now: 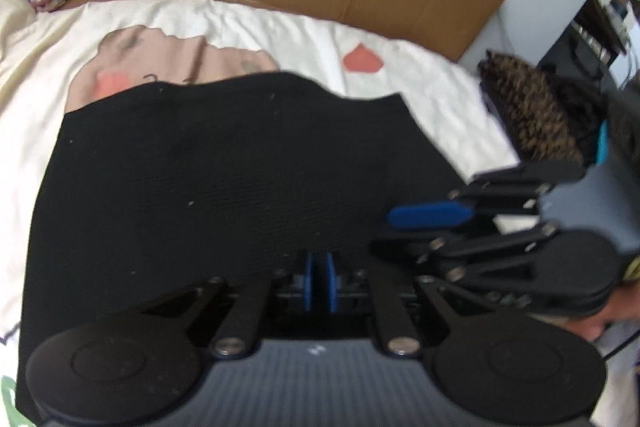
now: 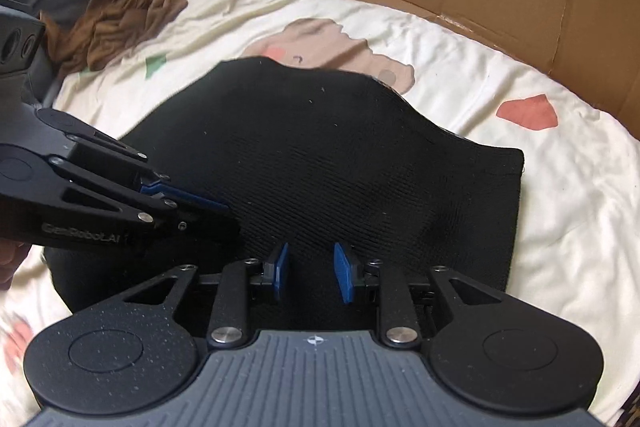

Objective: Fold clothes
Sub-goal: 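Lower the waistband onto the folded shorts with both grippers side by side, then open both grippers and release the waistband onto the folded shorts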

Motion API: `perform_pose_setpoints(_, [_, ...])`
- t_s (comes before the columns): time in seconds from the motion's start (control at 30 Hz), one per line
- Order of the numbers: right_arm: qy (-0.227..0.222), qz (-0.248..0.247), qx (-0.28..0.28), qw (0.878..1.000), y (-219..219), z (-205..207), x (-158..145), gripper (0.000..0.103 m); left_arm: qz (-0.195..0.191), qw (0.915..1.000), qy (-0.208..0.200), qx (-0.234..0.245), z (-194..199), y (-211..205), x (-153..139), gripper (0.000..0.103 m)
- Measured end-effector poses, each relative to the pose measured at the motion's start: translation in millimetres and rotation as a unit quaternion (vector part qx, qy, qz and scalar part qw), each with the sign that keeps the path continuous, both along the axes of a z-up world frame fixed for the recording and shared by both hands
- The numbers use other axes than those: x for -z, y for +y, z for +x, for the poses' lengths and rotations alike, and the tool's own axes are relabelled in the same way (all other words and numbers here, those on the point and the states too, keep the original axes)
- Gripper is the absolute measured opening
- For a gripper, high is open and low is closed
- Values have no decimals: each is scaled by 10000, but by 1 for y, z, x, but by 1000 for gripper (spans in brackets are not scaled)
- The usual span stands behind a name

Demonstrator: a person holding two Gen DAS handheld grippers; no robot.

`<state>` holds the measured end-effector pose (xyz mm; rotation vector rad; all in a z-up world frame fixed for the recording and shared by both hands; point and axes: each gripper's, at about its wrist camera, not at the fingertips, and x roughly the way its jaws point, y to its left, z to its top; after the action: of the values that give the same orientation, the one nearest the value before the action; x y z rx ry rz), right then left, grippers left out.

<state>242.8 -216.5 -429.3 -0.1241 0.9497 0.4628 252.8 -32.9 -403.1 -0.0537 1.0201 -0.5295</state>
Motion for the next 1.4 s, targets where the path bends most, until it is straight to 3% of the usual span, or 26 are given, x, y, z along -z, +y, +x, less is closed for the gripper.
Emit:
perform_pose_setpoints(0.1, [-49,-209,11,9998,-8,-4,1,32,190,9998,-22,-100,-1,9,-1,2])
perform_pose_setpoints(0.23, [39,-133,55,9999,-28,-8,-1,31,386,9990,-47,-225,-9,22,-9,2])
perform_pose_setpoints(0.43, [-37,79,238,9997,-40,-15,-21,31,189,9995,17,-241,-26,28,-20,3])
perform_pose_setpoints(0.77, [179,294,-323,9989,-4,-42,-23,31,49,9999,114,3,-55,25,-27,4])
perform_pose_setpoints(1.1, [443,-302,-505,9973,-13,-73,-1,31,185,9992,250,-255,-60,43,-5,3])
perform_pose_setpoints(1.4, [509,-475,-18,9976,-53,-79,3,29,361,9990,261,-72,-54,48,-2,3])
